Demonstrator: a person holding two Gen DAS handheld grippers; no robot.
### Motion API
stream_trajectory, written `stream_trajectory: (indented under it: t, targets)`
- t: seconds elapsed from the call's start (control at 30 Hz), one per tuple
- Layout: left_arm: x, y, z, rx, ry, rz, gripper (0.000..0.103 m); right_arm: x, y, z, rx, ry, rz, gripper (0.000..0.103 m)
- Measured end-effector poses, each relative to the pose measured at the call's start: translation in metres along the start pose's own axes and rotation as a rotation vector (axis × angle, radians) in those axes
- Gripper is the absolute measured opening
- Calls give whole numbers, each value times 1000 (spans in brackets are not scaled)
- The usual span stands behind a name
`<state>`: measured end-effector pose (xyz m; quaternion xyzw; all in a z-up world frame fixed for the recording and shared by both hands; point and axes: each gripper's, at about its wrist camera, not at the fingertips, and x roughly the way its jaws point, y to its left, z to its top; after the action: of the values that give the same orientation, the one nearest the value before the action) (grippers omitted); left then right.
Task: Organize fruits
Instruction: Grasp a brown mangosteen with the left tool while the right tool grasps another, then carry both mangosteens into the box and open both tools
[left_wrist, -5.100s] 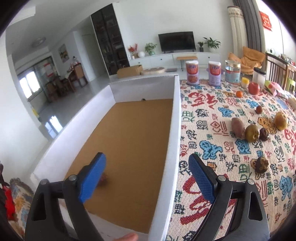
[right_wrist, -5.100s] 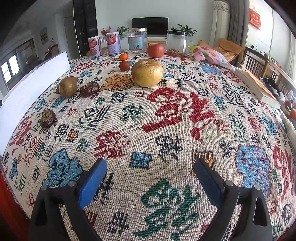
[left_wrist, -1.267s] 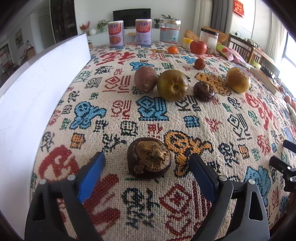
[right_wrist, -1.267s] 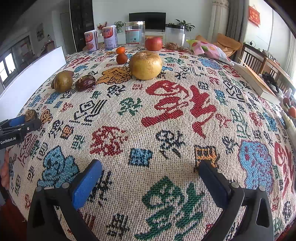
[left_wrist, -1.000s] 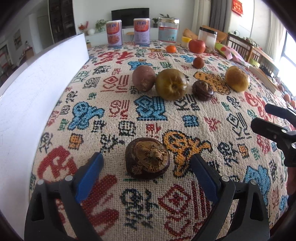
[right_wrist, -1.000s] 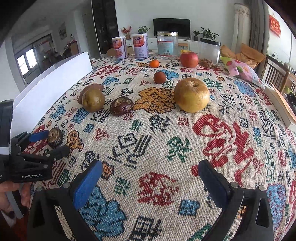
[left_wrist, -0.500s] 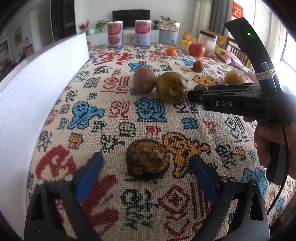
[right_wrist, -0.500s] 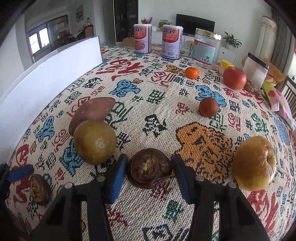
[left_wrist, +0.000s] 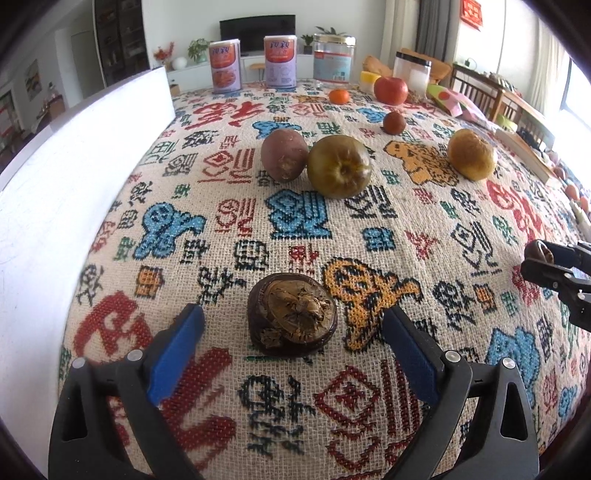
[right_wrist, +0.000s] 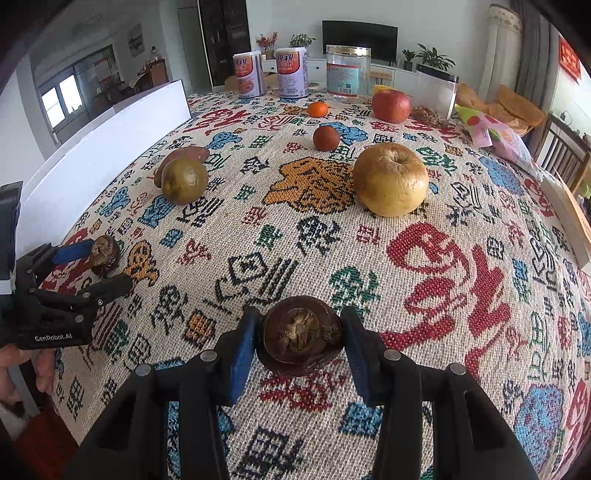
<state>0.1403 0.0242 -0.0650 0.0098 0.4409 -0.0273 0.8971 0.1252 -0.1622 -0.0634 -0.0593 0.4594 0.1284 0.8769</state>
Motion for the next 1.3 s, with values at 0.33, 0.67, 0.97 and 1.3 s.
stream_trajectory:
  t: [0.33, 0.67, 0.97, 1.3]
  targets:
    - [-6, 7, -1, 40, 11, -164, 102, -5, -6, -33, 59, -51, -48, 87]
    - [-16, 1, -8, 74, -22, -179, 93, -9, -14, -36, 106, -81, 12, 89]
    - [-7, 7, 0, 51, -56, -62, 43, -16, -17, -38, 134, -87, 95, 85]
    - [-96, 50, 14, -211, -91, -312, 43, -29, 16, -14, 78, -43, 69, 45]
